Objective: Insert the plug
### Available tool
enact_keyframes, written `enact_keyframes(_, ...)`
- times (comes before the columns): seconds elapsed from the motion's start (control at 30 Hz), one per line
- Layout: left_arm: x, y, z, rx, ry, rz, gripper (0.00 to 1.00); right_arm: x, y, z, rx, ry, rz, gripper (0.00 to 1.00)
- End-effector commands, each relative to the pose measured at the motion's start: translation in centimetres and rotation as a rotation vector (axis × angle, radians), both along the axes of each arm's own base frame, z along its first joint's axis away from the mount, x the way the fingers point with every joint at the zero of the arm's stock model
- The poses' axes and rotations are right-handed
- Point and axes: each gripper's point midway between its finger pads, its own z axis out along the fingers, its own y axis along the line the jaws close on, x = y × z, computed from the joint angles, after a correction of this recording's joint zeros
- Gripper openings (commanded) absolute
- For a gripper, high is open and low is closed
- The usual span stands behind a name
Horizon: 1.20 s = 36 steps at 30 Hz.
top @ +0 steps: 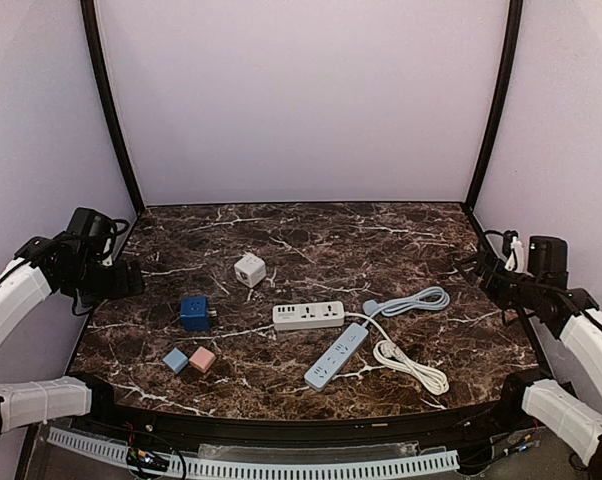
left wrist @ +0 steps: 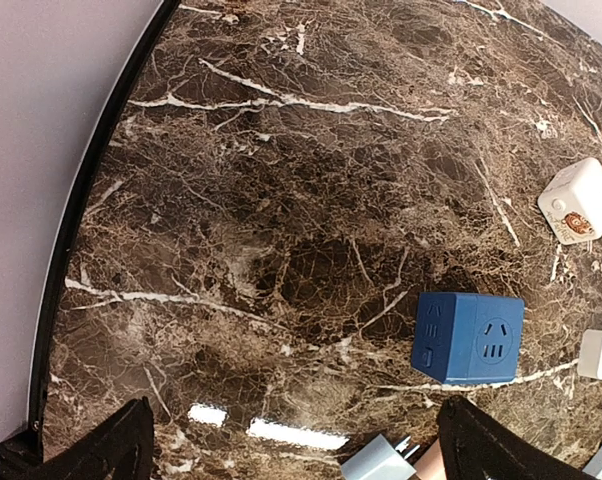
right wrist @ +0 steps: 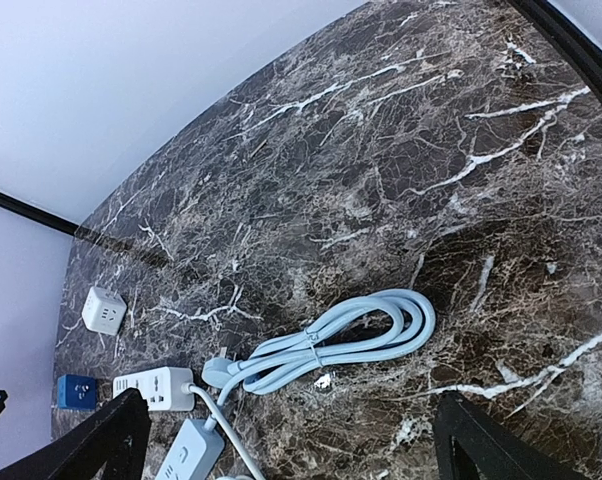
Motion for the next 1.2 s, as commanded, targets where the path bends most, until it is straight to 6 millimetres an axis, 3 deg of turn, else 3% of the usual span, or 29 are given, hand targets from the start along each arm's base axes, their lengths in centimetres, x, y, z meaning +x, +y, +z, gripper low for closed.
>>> enact_keyframes(0.0,-0.3,0.5,1.0,0.025,-0.004,0.018,1.0,-0.1,-0.3,1.1,-0.007,-0.029,-0.024,0.99)
enact_keyframes(0.17,-0.7,1.6,1.9,0.059,-0.003,0.075,1.0,-0.3,0.2,2.9,-0.012,-0.075,0.022,0.99)
enact_keyframes(0.33,-1.4,0.6,1.6,0.003,0.065,0.064,1.0,0.1,0.9,5.4,-0.021,-0.139,0.076,0.99)
enact_keyframes(0.57,-3.0,-2.1,-1.0,-0.112,0.195,-0.034,1.0,1.0,3.0,6.4,0.021,-0.138,0.195,0.99)
enact_keyframes(0.7,-3.4,-3.7,-3.1,-0.171,0.291,-0.089,0.89,1.3,4.3,6.6,-0.02,-0.127,0.266,0.99)
enact_keyframes(0.97,-1.1,-7.1,-4.8,-0.195,0.337,-0.185,0.86,1.4,7.6,6.8,-0.085,-0.11,0.388,0.99)
enact_keyframes(1.17,0.2,-8.9,-6.2,-0.211,0.379,-0.231,0.85,1.2,8.2,7.3,-0.122,-0.109,0.384,0.99)
